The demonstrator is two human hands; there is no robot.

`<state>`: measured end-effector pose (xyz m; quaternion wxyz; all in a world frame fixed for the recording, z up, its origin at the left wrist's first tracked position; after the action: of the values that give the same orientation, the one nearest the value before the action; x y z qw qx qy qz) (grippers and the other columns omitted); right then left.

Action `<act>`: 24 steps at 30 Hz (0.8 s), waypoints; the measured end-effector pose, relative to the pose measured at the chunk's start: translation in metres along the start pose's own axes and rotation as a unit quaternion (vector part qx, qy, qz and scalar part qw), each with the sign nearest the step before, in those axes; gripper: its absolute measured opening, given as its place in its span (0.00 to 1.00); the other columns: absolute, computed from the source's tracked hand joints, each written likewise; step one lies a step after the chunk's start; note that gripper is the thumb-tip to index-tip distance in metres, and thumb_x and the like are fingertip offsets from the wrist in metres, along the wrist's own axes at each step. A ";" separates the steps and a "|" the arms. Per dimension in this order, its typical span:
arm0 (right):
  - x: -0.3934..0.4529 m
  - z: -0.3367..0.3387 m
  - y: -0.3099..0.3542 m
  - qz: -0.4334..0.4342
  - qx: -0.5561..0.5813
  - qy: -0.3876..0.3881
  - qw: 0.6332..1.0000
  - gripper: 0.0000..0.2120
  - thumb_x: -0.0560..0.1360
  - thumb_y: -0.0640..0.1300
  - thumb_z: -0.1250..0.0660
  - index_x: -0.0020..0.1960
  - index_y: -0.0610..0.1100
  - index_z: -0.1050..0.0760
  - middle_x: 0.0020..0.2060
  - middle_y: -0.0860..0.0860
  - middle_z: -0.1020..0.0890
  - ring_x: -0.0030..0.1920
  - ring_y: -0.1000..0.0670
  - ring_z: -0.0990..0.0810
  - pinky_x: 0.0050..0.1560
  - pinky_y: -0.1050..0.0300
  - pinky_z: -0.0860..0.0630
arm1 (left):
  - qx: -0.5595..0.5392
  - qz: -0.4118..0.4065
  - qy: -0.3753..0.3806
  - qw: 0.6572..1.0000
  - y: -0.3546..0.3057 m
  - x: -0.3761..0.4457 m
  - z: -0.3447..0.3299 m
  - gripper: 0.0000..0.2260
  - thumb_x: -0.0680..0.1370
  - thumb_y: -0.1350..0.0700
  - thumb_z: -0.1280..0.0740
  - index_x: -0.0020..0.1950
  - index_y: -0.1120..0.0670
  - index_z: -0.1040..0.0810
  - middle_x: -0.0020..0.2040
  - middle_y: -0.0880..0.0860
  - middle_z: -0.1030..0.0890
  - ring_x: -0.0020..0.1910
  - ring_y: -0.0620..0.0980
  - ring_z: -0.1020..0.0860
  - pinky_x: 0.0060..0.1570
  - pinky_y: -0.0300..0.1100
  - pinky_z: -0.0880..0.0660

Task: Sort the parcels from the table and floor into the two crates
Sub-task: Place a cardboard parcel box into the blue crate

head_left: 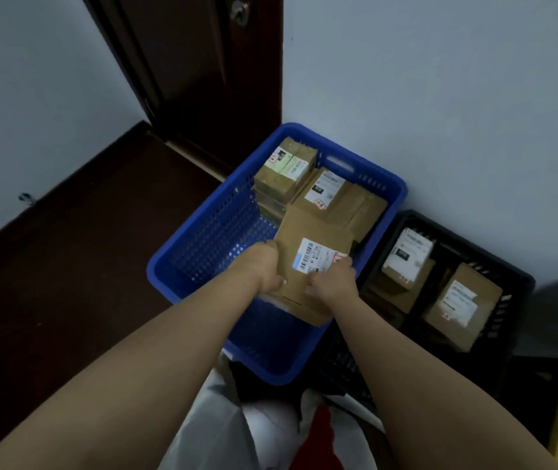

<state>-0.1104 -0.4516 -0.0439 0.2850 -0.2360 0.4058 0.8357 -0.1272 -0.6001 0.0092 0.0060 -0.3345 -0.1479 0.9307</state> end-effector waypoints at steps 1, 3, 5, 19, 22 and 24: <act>0.006 -0.006 0.007 -0.012 -0.004 -0.009 1.000 0.41 0.75 0.47 0.32 0.76 0.36 0.53 0.70 0.38 0.39 0.67 0.37 0.33 0.67 0.44 0.32 | 0.003 -0.014 0.011 1.000 0.005 0.010 0.007 0.29 0.75 0.51 0.28 0.71 0.59 0.36 0.65 0.58 0.29 0.63 0.56 0.28 0.60 0.47 0.29; 0.019 -0.020 0.021 -0.036 0.000 -0.028 0.999 0.40 0.75 0.49 0.32 0.76 0.37 0.53 0.70 0.38 0.40 0.66 0.36 0.32 0.65 0.45 0.31 | 0.010 -0.042 0.029 0.999 0.016 0.031 0.021 0.32 0.74 0.52 0.27 0.72 0.59 0.38 0.66 0.58 0.29 0.64 0.56 0.29 0.62 0.48 0.29; 0.031 -0.033 0.033 -0.050 0.022 -0.045 0.997 0.37 0.76 0.49 0.33 0.75 0.39 0.50 0.68 0.39 0.40 0.63 0.37 0.31 0.62 0.45 0.30 | 0.022 -0.077 0.044 0.996 0.026 0.051 0.034 0.36 0.73 0.52 0.26 0.75 0.59 0.42 0.67 0.58 0.30 0.65 0.56 0.30 0.64 0.50 0.30; 0.169 -0.033 0.085 -0.021 0.152 -0.086 0.984 0.25 0.73 0.46 0.28 0.66 0.45 0.33 0.61 0.44 0.23 0.59 0.42 0.23 0.59 0.42 0.24 | 0.114 -0.197 -0.051 0.973 0.015 0.199 0.067 0.36 0.77 0.61 0.31 0.78 0.57 0.49 0.74 0.56 0.39 0.70 0.57 0.38 0.64 0.50 0.31; 0.194 -0.032 0.085 -0.009 0.142 -0.122 0.982 0.30 0.74 0.46 0.29 0.72 0.45 0.37 0.64 0.45 0.26 0.63 0.43 0.26 0.63 0.43 0.27 | 0.100 -0.199 -0.055 0.973 0.013 0.228 0.064 0.37 0.77 0.61 0.31 0.79 0.56 0.50 0.75 0.56 0.40 0.70 0.56 0.38 0.65 0.49 0.33; 0.204 -0.028 0.080 -0.013 0.094 -0.185 0.978 0.32 0.74 0.49 0.30 0.73 0.46 0.39 0.67 0.43 0.29 0.66 0.41 0.31 0.65 0.43 0.30 | 0.086 -0.204 -0.042 0.974 0.009 0.244 0.059 0.39 0.76 0.60 0.29 0.79 0.55 0.51 0.76 0.55 0.41 0.71 0.55 0.37 0.67 0.49 0.33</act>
<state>-0.3075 -0.4569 -0.1438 0.3872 -0.0546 0.4191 0.8194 -0.3524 -0.5975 -0.1015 0.2182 -0.2560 -0.1326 0.9323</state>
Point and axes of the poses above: each hand's wrist, its own x-axis towards the middle knuckle, its own z-axis out of the back of the hand, y = z × x, the point moved 2 cm from there along x, towards the middle knuckle
